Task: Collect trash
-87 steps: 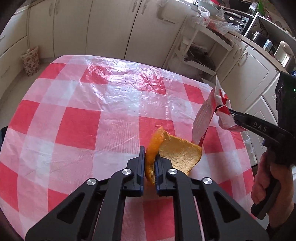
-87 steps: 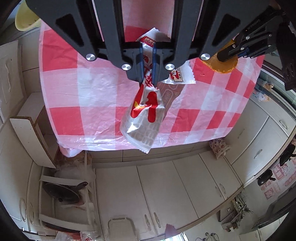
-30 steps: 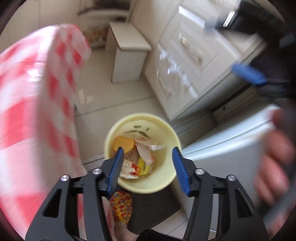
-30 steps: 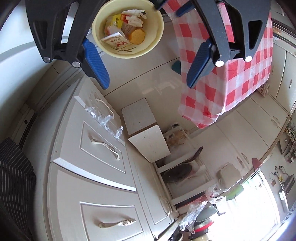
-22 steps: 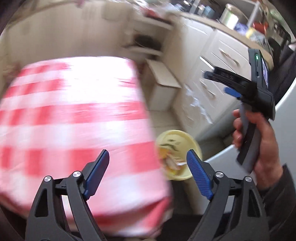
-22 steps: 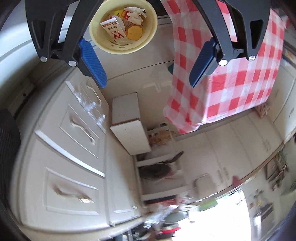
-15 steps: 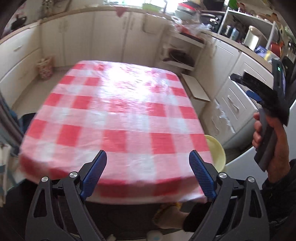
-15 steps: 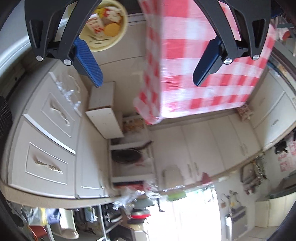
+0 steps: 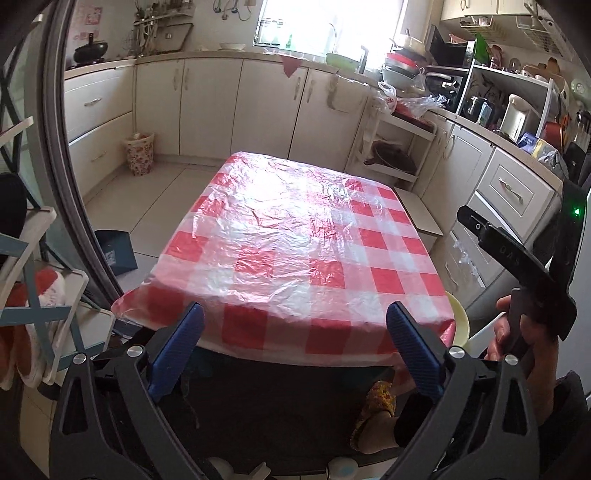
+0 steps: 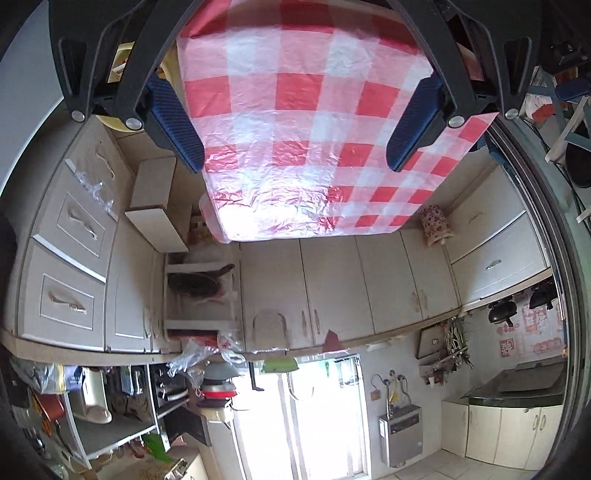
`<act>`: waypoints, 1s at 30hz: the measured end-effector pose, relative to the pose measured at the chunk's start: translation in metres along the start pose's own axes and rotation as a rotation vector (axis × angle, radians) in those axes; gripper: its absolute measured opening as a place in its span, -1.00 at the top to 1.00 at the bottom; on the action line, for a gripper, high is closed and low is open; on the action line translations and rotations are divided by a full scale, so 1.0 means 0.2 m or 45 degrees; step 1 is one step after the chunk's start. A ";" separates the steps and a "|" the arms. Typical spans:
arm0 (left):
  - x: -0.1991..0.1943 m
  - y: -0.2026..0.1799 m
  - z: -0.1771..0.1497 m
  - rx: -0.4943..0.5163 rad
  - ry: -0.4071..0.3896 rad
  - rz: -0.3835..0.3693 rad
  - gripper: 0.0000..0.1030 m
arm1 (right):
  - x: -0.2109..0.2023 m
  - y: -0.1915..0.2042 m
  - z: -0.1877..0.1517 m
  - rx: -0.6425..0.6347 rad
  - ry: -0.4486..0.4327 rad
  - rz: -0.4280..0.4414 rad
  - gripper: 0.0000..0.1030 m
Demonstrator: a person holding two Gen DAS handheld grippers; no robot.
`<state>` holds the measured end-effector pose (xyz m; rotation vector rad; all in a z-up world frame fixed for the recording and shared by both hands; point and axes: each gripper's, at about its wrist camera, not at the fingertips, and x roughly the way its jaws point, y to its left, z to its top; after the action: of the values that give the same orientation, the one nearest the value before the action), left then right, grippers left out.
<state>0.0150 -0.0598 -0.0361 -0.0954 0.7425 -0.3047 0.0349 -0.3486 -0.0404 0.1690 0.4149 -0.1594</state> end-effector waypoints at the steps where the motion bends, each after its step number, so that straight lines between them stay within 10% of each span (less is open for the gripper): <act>1: -0.02 0.01 -0.01 0.000 -0.010 0.000 -0.85 | -0.02 0.02 -0.02 -0.015 -0.011 -0.003 -0.86; 30: -0.08 0.14 -0.04 -0.100 0.005 -0.017 -0.85 | 0.01 0.05 -0.18 -0.006 0.098 -0.027 -0.86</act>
<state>0.0045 -0.0277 -0.0369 -0.1739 0.7584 -0.2884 0.0243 -0.3315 -0.0713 0.1663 0.4937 -0.1735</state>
